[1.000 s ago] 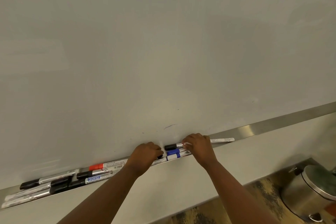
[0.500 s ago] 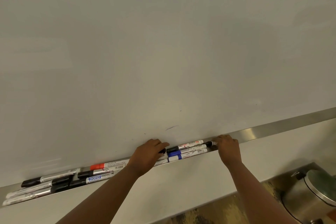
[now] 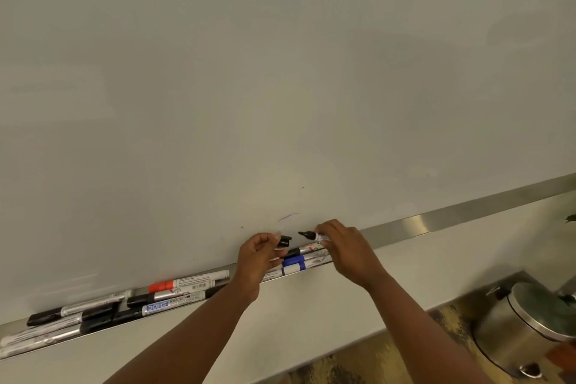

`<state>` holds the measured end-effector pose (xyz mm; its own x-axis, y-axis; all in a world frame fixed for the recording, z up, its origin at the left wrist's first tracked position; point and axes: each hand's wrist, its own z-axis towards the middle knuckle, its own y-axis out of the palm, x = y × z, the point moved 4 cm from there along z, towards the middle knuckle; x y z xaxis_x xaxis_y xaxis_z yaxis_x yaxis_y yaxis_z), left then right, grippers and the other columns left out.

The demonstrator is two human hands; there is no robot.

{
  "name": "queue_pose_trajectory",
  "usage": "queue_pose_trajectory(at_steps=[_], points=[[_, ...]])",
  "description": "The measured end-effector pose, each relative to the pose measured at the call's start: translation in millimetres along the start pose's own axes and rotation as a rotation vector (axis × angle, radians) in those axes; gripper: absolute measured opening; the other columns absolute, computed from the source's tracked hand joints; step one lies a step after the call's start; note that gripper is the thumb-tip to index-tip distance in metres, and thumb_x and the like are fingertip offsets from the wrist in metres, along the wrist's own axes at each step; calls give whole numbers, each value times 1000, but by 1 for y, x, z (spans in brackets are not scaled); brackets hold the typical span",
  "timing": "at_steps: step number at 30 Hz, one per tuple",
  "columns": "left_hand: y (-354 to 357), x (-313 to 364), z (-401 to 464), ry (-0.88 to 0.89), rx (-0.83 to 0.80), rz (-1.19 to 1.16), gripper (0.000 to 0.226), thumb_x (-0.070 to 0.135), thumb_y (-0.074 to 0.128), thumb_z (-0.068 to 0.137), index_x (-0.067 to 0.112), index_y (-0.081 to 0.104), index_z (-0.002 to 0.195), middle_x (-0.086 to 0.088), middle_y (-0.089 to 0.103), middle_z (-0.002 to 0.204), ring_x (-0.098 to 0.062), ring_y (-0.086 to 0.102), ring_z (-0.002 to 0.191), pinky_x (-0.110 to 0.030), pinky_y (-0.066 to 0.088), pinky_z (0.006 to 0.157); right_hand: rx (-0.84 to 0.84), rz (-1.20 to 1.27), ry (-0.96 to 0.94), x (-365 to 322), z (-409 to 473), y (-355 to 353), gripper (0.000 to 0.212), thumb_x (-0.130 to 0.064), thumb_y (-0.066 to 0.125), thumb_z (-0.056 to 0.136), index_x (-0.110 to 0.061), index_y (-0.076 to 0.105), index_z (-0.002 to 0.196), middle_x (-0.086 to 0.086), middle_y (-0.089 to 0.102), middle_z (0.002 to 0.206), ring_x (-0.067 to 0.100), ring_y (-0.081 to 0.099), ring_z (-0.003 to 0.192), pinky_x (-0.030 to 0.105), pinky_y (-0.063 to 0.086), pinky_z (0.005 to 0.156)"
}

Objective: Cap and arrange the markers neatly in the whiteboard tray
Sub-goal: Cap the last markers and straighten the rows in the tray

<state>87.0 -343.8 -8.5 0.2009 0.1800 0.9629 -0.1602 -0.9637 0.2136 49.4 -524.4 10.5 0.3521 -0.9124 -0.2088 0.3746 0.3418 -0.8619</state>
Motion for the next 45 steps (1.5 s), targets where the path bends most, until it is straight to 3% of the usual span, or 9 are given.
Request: queue_pose_trajectory(at_steps=[7, 11, 13, 17, 25, 31, 36, 39, 45], points=[[0, 3, -1, -10, 58, -41, 9, 20, 59, 86, 12, 61, 81, -6, 67, 80, -9, 67, 62, -16, 55, 54, -15, -73, -86, -17, -2, 3, 24, -14, 48, 86, -18, 54, 109, 6, 63, 103, 21, 62, 78, 32, 47, 65], [-1, 7, -2, 24, 75, -31, 9, 19, 59, 85, 13, 60, 78, -7, 66, 78, -12, 66, 65, -15, 54, 53, 26, -105, -95, -25, 0, -1, 25, -13, 55, 80, -17, 56, 105, 6, 66, 96, 19, 62, 69, 24, 46, 60], [-3, 9, -2, 40, 73, -31, 11, 19, 58, 86, 14, 60, 77, -6, 66, 76, -7, 66, 59, -14, 54, 52, 51, -89, -81, -26, 0, -3, 25, -14, 54, 81, -18, 53, 105, 6, 66, 95, 18, 62, 69, 26, 49, 58], [-6, 11, -3, 51, 66, 0, 11, 20, 57, 87, 14, 60, 78, -4, 66, 78, -11, 65, 65, -16, 54, 55, 113, -63, -63, -25, 0, -7, 20, -19, 47, 87, -21, 49, 106, 6, 66, 95, 18, 63, 71, 32, 53, 57], [-5, 13, -3, 71, 44, 53, 11, 19, 54, 88, 13, 56, 79, -6, 66, 78, -15, 65, 69, -17, 54, 56, 97, -60, -112, -31, 4, -9, 28, -27, 37, 88, -18, 55, 107, 5, 69, 95, 18, 64, 74, 27, 51, 61], [-1, 12, -6, 79, 6, 73, 8, 15, 58, 86, 9, 58, 80, -5, 67, 74, -4, 66, 55, -13, 54, 52, 93, -80, -119, -38, 9, -8, 29, -26, 39, 86, -16, 61, 102, 3, 70, 92, 17, 65, 73, 26, 52, 60], [-9, 14, 0, 48, -39, 52, 11, 6, 64, 79, 6, 58, 71, -1, 71, 58, -12, 68, 54, -21, 58, 58, 33, 231, 6, -35, 12, -7, 27, -27, 46, 88, -14, 66, 101, 7, 69, 94, 19, 63, 80, 28, 48, 65], [-12, 13, 0, 43, -84, 63, 16, -2, 62, 79, 6, 55, 68, 2, 71, 54, -11, 68, 52, -22, 59, 57, -43, 378, 72, -33, 14, -3, 18, -14, 55, 87, -10, 67, 99, 12, 67, 92, 22, 62, 82, 33, 49, 70], [-21, 16, 4, 85, -35, 215, 16, 2, 67, 77, 7, 56, 68, 6, 70, 54, -11, 67, 55, -20, 56, 56, -114, 409, 116, -36, 20, 3, 18, -12, 60, 85, -10, 68, 101, 13, 69, 95, 13, 57, 81, 9, 39, 69]])
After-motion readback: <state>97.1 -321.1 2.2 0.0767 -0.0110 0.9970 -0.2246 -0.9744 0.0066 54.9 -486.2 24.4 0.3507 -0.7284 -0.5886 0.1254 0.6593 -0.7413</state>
